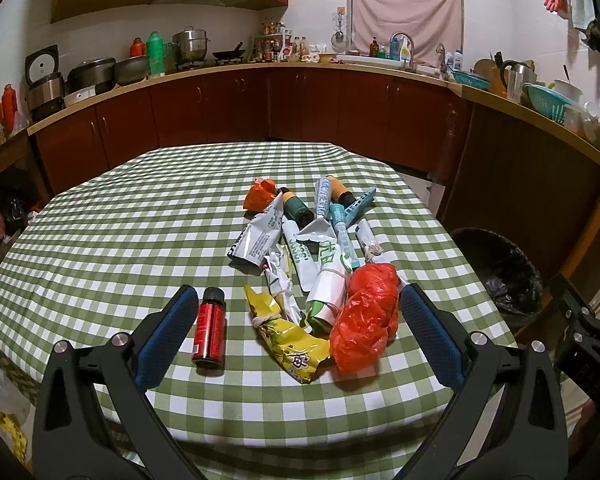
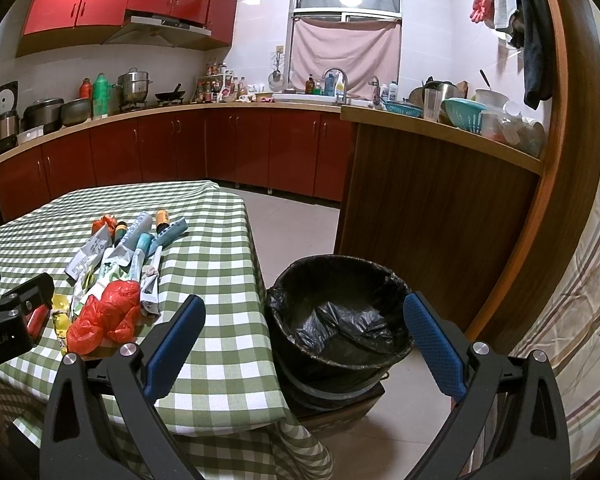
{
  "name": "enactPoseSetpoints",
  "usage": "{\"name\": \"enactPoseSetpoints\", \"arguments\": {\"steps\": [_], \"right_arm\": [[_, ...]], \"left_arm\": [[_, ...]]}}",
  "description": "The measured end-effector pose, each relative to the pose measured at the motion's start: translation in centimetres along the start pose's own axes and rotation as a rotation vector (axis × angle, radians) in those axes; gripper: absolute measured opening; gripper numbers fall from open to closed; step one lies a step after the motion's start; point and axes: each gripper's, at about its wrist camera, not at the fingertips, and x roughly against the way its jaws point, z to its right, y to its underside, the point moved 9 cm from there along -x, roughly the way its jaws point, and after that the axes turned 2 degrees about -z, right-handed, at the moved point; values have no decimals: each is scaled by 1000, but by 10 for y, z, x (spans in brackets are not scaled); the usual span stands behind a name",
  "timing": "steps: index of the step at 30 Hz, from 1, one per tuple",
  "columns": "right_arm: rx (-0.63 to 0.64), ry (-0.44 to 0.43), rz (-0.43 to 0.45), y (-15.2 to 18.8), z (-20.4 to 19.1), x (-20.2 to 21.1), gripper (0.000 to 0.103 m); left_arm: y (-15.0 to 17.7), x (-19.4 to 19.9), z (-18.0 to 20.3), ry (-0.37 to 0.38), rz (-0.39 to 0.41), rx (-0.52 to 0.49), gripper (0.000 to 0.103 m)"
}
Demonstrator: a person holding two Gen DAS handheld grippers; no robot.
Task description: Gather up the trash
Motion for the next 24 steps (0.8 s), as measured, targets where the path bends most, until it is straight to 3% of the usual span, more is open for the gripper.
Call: {"name": "enactPoseSetpoints", "arguments": {"steps": [24], "right_arm": [[-5, -2, 1, 0, 1, 0, 97]], "left_arm": [[1, -1, -2, 0, -5, 1, 99]]}}
